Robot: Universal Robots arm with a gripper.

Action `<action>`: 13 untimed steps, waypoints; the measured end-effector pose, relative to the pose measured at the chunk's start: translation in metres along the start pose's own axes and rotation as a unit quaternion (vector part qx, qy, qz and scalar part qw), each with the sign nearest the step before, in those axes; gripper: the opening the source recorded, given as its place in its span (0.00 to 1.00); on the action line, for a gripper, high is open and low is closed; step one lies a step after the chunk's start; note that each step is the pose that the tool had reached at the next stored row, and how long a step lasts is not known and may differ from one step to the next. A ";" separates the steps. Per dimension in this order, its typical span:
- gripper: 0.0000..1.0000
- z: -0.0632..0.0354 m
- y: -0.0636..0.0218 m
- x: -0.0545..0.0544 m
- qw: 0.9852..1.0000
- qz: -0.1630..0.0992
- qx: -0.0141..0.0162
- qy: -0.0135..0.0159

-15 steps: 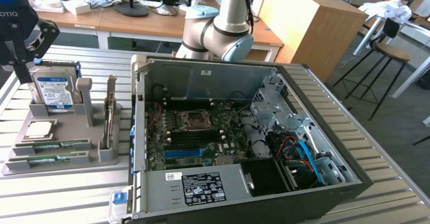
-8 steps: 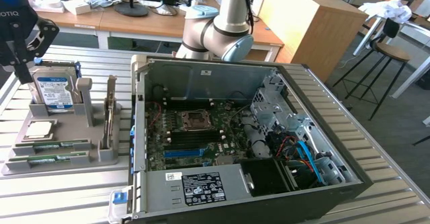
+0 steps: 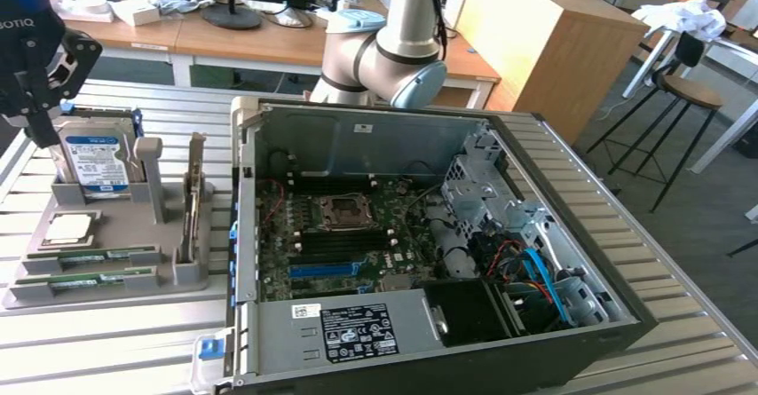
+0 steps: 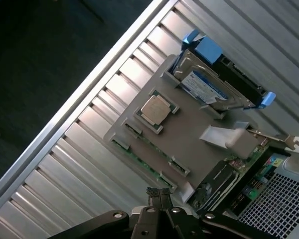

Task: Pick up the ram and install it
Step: 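Pick up the ram and move it above insertion slot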

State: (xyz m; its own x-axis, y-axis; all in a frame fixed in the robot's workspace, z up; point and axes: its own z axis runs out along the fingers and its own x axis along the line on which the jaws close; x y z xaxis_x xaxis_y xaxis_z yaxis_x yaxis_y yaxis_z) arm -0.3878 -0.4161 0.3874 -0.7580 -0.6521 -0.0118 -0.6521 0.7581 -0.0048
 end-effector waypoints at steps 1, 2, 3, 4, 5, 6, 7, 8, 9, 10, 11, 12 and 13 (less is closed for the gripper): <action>0.10 0.0000 0.0000 0.000 1.000 -0.009 0.000 0.000; 0.10 0.0000 0.0000 0.000 1.000 -0.018 0.000 0.000; 0.10 0.0000 0.0000 0.000 1.000 -0.027 0.000 0.000; 0.10 0.0000 0.0000 0.000 0.999 -0.036 0.000 0.000; 0.10 0.0000 0.0000 0.000 0.999 -0.045 -0.001 0.000; 0.10 0.0001 0.0000 0.000 0.999 -0.054 -0.001 0.000; 0.10 0.0001 0.0000 0.000 0.998 -0.062 -0.001 0.000; 0.10 0.0001 0.0000 0.000 0.997 -0.071 -0.001 0.000; 0.10 0.0001 0.0000 0.000 0.997 -0.080 -0.001 0.000; 0.10 0.0001 0.0000 0.000 0.996 -0.089 -0.001 0.000; 0.10 0.0001 0.0000 0.000 0.995 -0.098 -0.001 0.000; 0.10 0.0001 0.0000 0.000 0.994 -0.107 -0.001 0.000; 0.10 0.0001 0.0000 0.000 0.993 -0.116 -0.001 0.000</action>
State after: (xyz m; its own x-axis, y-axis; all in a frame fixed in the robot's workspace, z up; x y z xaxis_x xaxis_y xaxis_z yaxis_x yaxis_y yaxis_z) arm -0.3878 -0.4162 0.3873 -0.5874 -0.8092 -0.0114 -0.8092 0.5875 -0.0050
